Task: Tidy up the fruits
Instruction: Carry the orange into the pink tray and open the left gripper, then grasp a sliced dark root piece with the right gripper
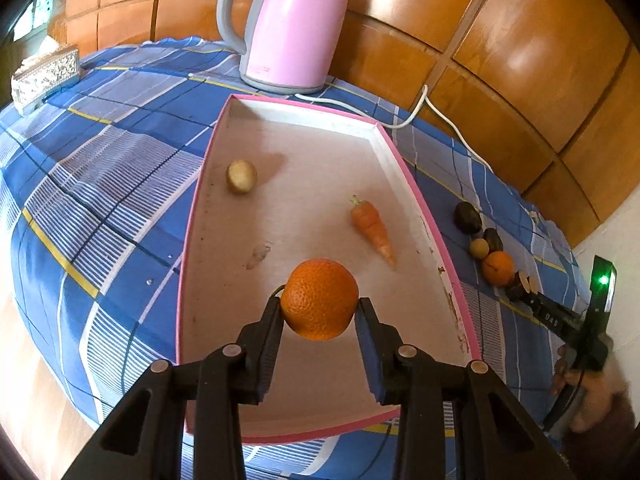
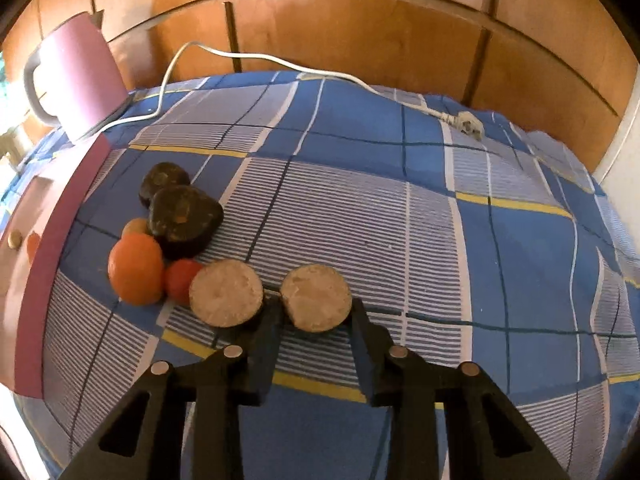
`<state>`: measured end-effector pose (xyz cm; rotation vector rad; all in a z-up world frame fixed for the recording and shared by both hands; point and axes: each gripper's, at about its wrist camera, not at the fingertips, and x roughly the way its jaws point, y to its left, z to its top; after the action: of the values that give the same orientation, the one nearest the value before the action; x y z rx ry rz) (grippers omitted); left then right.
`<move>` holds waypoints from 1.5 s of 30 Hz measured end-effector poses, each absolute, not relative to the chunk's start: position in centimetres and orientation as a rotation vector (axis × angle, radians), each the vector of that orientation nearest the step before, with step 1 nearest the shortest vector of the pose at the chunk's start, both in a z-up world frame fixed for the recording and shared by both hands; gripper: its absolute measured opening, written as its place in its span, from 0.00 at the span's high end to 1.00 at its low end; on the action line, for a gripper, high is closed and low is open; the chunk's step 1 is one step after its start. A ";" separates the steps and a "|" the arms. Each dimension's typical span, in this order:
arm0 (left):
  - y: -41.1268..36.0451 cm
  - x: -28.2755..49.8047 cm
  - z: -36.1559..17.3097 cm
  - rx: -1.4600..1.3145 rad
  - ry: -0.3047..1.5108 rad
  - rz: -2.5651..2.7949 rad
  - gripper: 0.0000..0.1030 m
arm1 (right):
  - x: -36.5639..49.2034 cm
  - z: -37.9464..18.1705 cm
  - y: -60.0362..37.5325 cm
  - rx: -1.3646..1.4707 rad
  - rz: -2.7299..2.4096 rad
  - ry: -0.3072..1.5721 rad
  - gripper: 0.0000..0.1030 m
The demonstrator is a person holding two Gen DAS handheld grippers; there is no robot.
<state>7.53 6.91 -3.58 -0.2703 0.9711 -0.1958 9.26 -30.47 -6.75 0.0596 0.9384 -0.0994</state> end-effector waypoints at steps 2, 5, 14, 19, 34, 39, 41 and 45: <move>6.9 7.8 -3.8 -0.280 0.982 -0.185 0.64 | 9.1 -6.9 -30.4 0.058 -0.100 0.920 0.68; 7.1 8.6 -3.9 -0.303 0.999 -0.174 0.64 | 8.8 -6.9 -30.6 0.081 -0.095 0.902 0.68; 6.7 14.3 -2.6 -0.266 0.947 -0.117 0.64 | 8.6 -7.0 -30.7 0.087 -0.093 0.889 0.68; 6.9 18.1 -3.1 -0.221 0.942 -0.032 0.64 | 8.6 -7.0 -30.7 0.084 -0.095 0.890 0.68; 6.6 15.3 -1.4 -0.157 0.854 0.037 0.36 | 8.6 -7.0 -30.5 0.071 -0.097 0.890 0.68; 6.5 12.7 -0.6 -0.166 0.833 0.039 0.27 | 8.6 -7.0 -30.5 0.071 -0.098 0.887 0.68; 6.4 11.9 -0.5 -0.167 0.830 0.041 0.24 | 8.6 -7.0 -30.5 0.072 -0.098 0.886 0.68; 6.3 10.0 -0.4 -0.169 0.832 0.053 0.18 | 8.4 -6.9 -30.5 0.078 -0.104 0.884 0.68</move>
<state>9.98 6.30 -0.38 -0.1694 0.8320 0.0533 8.40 -30.53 -6.93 0.0776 0.8845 -0.1035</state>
